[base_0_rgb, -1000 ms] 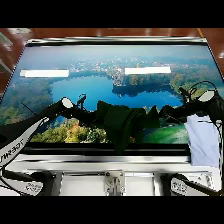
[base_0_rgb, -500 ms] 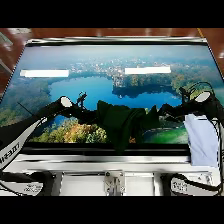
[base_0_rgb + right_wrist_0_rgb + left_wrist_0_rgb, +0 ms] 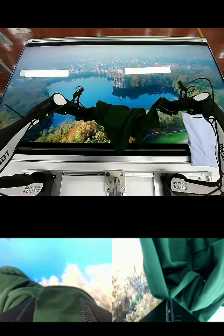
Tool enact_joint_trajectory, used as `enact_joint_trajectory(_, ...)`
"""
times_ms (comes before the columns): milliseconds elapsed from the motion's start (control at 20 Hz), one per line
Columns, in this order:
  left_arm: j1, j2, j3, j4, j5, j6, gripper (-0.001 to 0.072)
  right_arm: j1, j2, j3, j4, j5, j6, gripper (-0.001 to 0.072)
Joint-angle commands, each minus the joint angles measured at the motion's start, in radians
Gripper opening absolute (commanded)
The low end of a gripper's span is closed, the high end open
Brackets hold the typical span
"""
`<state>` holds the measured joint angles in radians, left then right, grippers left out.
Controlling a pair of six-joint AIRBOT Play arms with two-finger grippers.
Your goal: Fold the shirts.
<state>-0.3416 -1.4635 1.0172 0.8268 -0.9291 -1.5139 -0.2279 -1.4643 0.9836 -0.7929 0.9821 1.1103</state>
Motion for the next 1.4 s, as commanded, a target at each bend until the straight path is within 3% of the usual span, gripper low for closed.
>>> enact_joint_trajectory(0, 0.021, 0.014, 0.001, 0.003, 0.001, 0.002, 0.0038, 0.036, -0.004, 0.000, 0.042, -0.023, -0.082, 0.0673)
enact_joint_trajectory(200, 0.049, 0.018, 0.001, 0.003, -0.003, 0.002, 0.0038, 0.150, -0.004, 0.000, -0.058, -0.102, -0.037, 0.0670)
enact_joint_trajectory(250, 0.055, 0.018, 0.004, 0.003, -0.013, 0.003, 0.0038, 0.171, -0.004, 0.000, -0.117, -0.122, 0.027, 0.0592)
enact_joint_trajectory(300, 0.063, 0.018, 0.011, 0.003, -0.026, 0.003, 0.0038, 0.188, -0.004, 0.000, -0.180, -0.124, 0.090, 0.0321)
enact_joint_trajectory(350, 0.073, 0.020, 0.026, 0.003, -0.038, 0.005, 0.0037, 0.195, -0.003, 0.000, -0.220, -0.119, 0.130, 0.0163)
enact_joint_trajectory(400, 0.085, 0.028, 0.048, 0.004, -0.042, 0.016, 0.0038, 0.198, -0.001, 0.000, -0.238, -0.110, 0.142, 0.0067)
enact_joint_trajectory(600, 0.147, 0.098, 0.206, 0.004, -0.061, 0.063, 0.0037, 0.198, 0.096, 0.043, -0.265, -0.102, 0.142, 0.0051)
enact_joint_trajectory(900, 0.218, 0.328, 0.665, 0.091, -0.093, 0.100, 0.0037, 0.198, 0.494, 0.363, -0.294, -0.232, 0.085, 0.0052)
enact_joint_trajectory(1050, 0.284, 0.434, 0.898, 0.102, -0.093, 0.100, 0.0037, 0.198, 0.661, 0.511, -0.334, -0.286, 0.151, 0.0052)
enact_joint_trajectory(1200, 0.365, 0.544, 0.992, 0.216, -0.117, 0.056, 0.0038, 0.198, 0.775, 0.567, -0.430, -0.259, 0.255, 0.0052)
enact_joint_trajectory(1350, 0.435, 0.622, 0.991, 0.413, -0.312, 0.024, 0.0038, 0.198, 0.848, 0.567, -0.562, -0.119, 0.343, 0.0052)
